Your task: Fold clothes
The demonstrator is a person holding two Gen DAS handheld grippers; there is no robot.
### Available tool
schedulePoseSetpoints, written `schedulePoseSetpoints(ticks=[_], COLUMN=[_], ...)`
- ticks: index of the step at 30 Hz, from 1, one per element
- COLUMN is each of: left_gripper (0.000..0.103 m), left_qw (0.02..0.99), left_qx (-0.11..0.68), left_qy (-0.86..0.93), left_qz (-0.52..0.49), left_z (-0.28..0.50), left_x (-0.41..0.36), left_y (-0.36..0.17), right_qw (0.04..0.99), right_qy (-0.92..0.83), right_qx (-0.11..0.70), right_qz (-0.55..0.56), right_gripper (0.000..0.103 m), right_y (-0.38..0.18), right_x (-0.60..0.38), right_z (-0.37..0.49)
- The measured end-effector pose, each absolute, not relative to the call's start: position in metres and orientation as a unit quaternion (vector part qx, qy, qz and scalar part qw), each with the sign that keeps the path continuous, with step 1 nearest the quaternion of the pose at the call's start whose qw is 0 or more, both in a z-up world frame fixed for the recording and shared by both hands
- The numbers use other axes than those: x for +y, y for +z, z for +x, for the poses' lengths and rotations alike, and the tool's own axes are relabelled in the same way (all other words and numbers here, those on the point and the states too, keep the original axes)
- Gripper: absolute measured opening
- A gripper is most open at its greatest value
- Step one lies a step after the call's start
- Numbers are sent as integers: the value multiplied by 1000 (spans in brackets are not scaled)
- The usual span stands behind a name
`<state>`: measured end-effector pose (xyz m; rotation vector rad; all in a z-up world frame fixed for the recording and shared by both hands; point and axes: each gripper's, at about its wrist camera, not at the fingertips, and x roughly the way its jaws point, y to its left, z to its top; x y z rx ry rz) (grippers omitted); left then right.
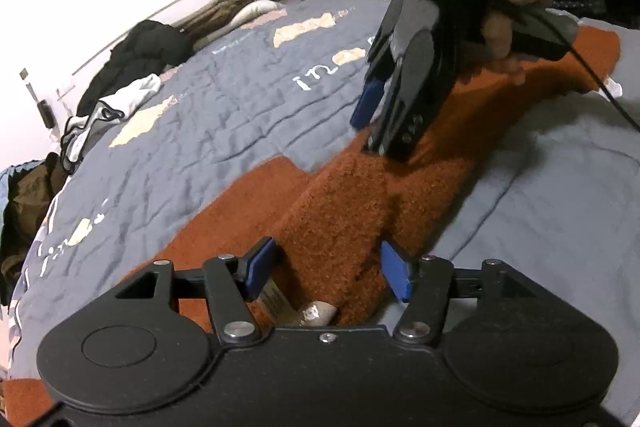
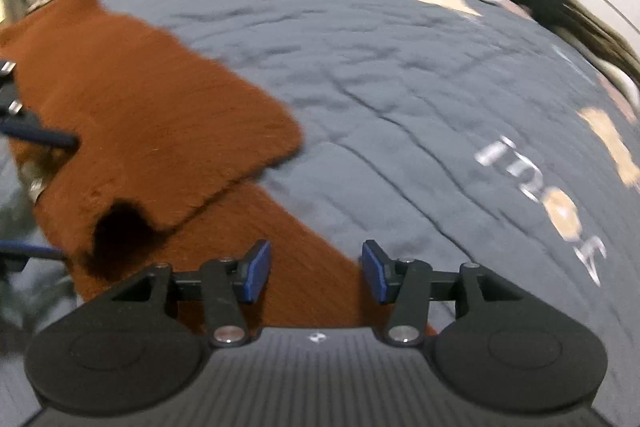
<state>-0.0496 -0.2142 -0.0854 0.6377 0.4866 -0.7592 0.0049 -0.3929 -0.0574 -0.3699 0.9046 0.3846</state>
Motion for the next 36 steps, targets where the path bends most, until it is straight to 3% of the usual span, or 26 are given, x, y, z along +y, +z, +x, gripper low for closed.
schedulePoseSetpoints(ticks=[4, 5, 6, 7, 8, 10, 11, 21, 29, 35, 36], left_gripper=[59, 56, 43, 27, 22, 13, 11, 11, 11, 19, 23], left_qw=[856, 855, 855, 855, 855, 865, 870, 918, 915, 890, 886], left_qx=[224, 226, 232, 237, 242, 246, 247, 187, 193, 226, 226], left_qy=[-353, -354, -357, -360, -362, -362, -361, -336, -334, -351, -355], left_qz=[306, 303, 296, 290, 282, 246, 227, 94, 118, 184, 193], left_z=[-47, -46, -44, -42, -41, -35, -32, -8, -3, -8, -11], left_x=[-216, -215, -214, -213, -211, -205, -201, -152, -171, -191, -190], left_y=[-89, -90, -90, -90, -89, -80, -72, 6, -14, -43, -45], right_qw=[849, 846, 843, 842, 840, 842, 846, 899, 924, 904, 904], right_qy=[215, 219, 222, 228, 237, 243, 241, 196, 123, 119, 118], right_qx=[441, 446, 451, 455, 456, 454, 449, 386, 359, 403, 403], right_qz=[-196, -194, -190, -180, -176, -163, -154, -67, -52, -77, -76], right_gripper=[51, 51, 48, 41, 37, 16, 11, 6, 6, 16, 25], right_y=[-64, -65, -65, -64, -64, -62, -60, -33, -26, -49, -48], right_x=[-386, -386, -387, -389, -389, -392, -394, -418, -431, -423, -423], right_z=[14, 17, 19, 21, 20, 20, 20, 32, 84, 94, 91])
